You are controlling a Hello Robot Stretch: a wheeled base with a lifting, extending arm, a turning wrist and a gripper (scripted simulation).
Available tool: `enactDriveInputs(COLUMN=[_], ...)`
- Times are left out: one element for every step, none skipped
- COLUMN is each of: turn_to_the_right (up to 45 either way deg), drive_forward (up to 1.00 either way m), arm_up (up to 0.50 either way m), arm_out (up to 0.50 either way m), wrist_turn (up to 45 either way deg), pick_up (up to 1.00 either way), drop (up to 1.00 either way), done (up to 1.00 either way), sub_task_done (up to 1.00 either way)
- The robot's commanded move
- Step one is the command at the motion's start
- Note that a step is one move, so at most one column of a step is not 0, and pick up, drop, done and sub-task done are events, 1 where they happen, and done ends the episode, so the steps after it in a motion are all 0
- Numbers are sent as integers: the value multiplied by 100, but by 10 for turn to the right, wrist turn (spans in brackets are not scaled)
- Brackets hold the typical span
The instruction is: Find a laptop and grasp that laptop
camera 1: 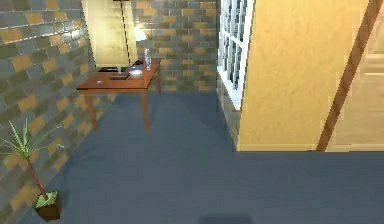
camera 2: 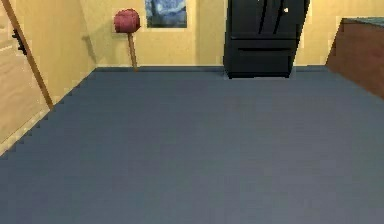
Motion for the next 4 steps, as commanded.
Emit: enactDriveInputs(turn_to_the_right=[0, -30, 0, 0], drive_forward=[30, 0, 100, 100], arm_up=[0, 0, 0, 0], arm_out=[0, 0, 0, 0], wrist_turn=[0, 0, 0, 0], pick_up=[0, 0, 0, 0], drop=[0, 0, 0, 0], done=[0, 0, 0, 0], sub_task_done=[0, 0, 0, 0])
